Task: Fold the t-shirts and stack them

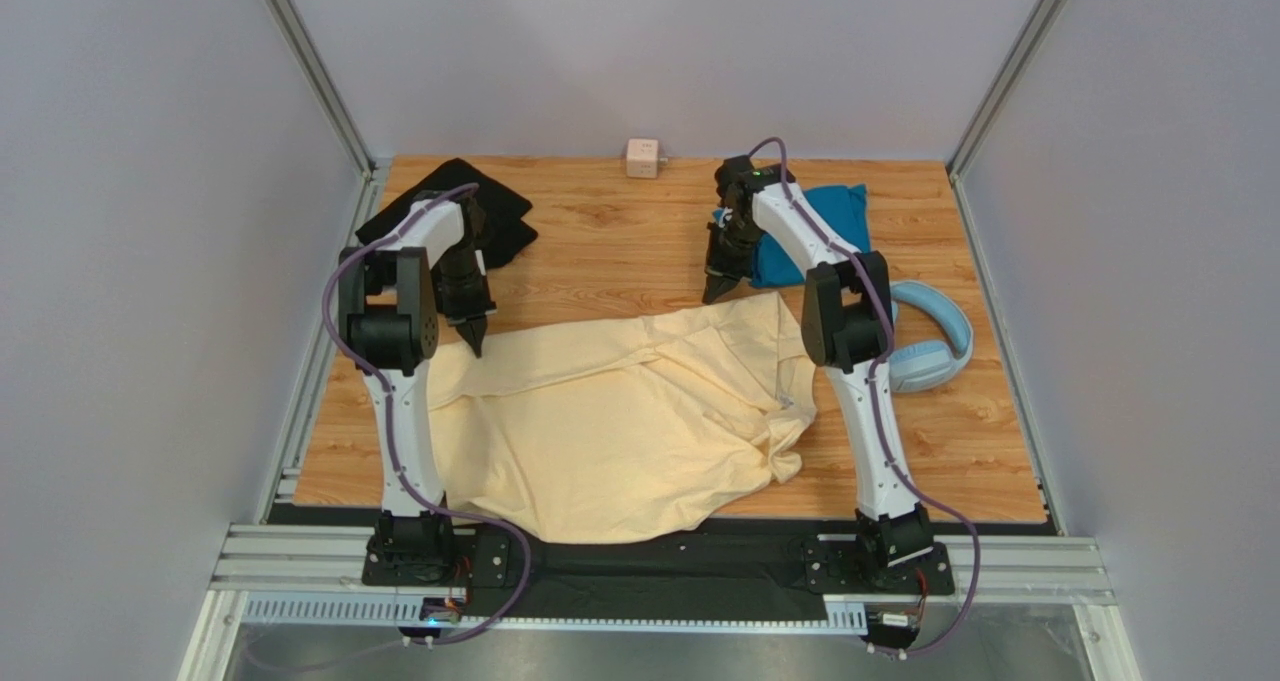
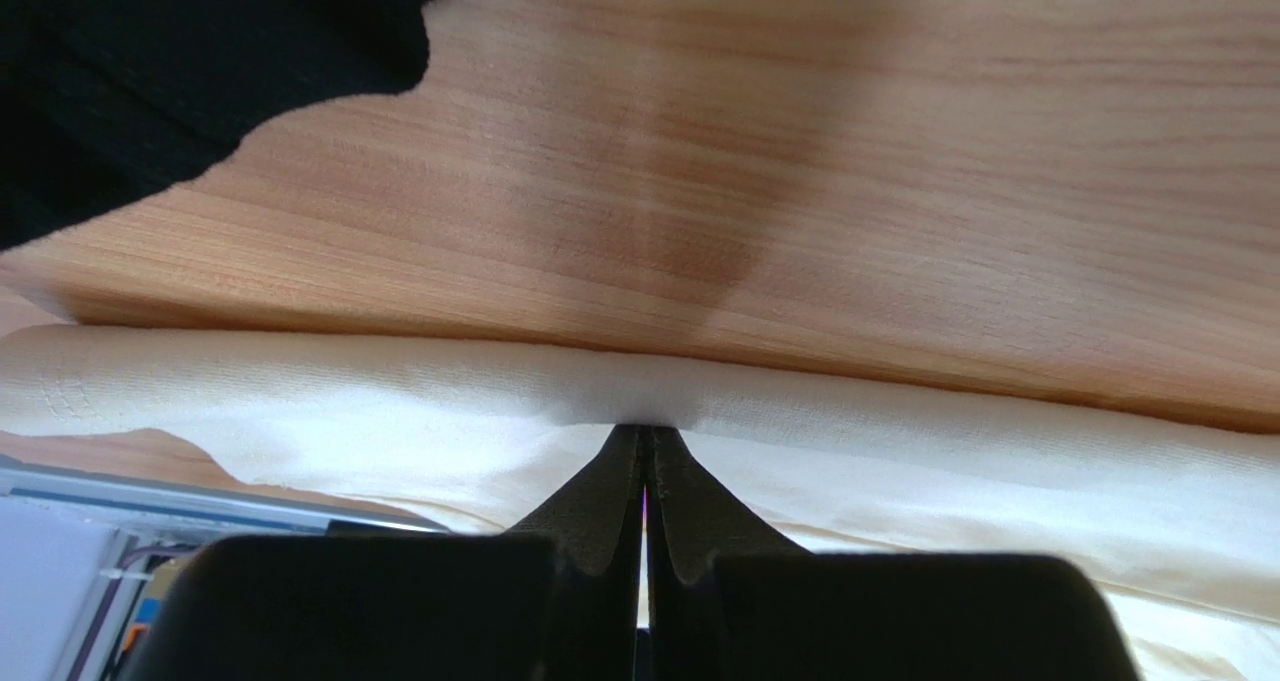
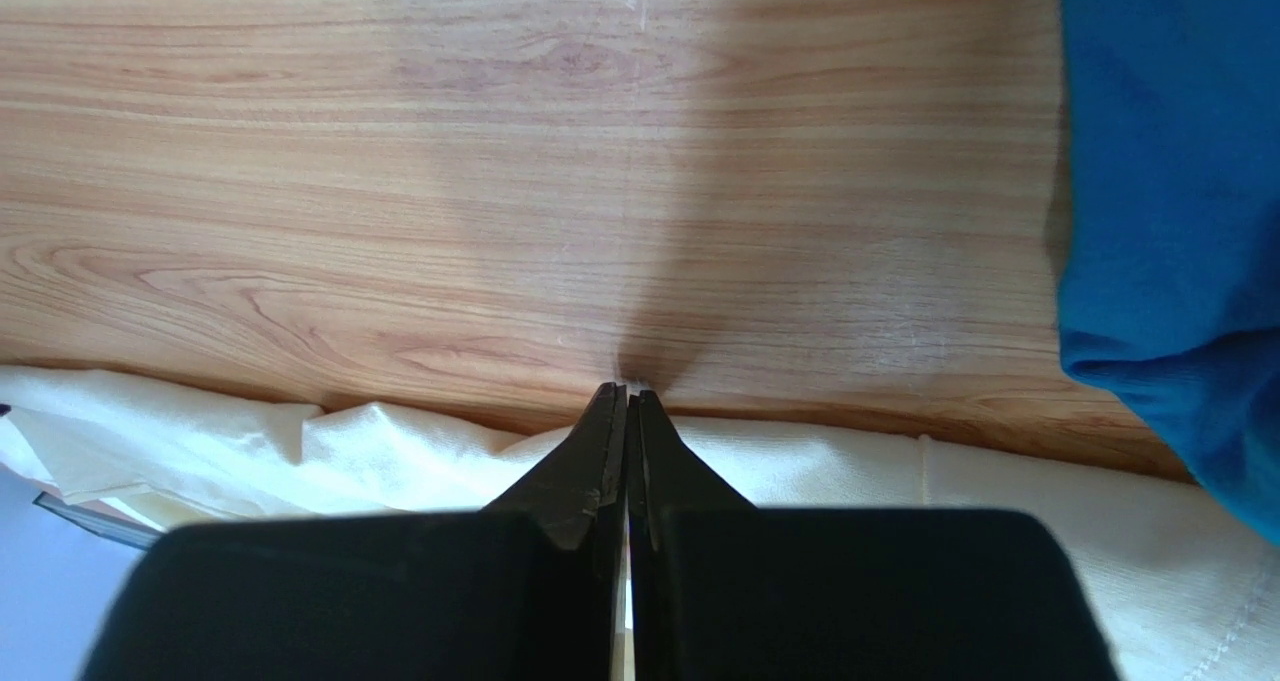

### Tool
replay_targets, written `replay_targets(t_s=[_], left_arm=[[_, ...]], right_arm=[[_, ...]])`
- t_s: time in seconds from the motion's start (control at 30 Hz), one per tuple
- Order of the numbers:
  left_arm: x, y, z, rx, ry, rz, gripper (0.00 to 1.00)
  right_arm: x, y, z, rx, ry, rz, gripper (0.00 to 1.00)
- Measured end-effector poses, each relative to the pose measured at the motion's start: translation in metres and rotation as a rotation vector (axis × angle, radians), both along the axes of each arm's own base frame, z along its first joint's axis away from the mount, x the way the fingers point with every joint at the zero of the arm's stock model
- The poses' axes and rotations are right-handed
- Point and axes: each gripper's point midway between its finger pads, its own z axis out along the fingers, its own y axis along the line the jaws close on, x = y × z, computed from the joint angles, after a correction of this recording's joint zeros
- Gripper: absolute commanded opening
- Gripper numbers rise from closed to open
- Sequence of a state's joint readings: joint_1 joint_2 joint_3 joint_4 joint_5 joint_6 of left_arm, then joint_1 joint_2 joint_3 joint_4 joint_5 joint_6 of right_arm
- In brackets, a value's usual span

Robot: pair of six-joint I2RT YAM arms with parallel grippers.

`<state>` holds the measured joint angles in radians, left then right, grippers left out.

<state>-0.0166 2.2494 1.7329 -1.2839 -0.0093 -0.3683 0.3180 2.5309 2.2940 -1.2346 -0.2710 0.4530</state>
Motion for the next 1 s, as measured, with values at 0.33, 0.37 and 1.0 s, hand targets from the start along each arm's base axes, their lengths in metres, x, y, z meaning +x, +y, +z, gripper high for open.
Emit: replay_targets(t_s=[0.33, 0.37, 1.0], left_arm=[[0.019, 0.002, 0.001, 0.001, -0.021, 0.005, 0.0], [0.02, 0.002, 0.001, 0.0, -0.023, 0.005, 0.0], [-0.004, 0.002, -0.001, 0.0, 0.014, 0.005, 0.0]], right_arm=[[0.005, 0.0, 0.017, 0.028, -0.066, 0.003, 0.31], [0.003, -0.001, 0.023, 0.027, -0.074, 0.007, 0.31], [-0.075, -0.043, -0.006, -0.112, 0.106, 0.099, 0.0]])
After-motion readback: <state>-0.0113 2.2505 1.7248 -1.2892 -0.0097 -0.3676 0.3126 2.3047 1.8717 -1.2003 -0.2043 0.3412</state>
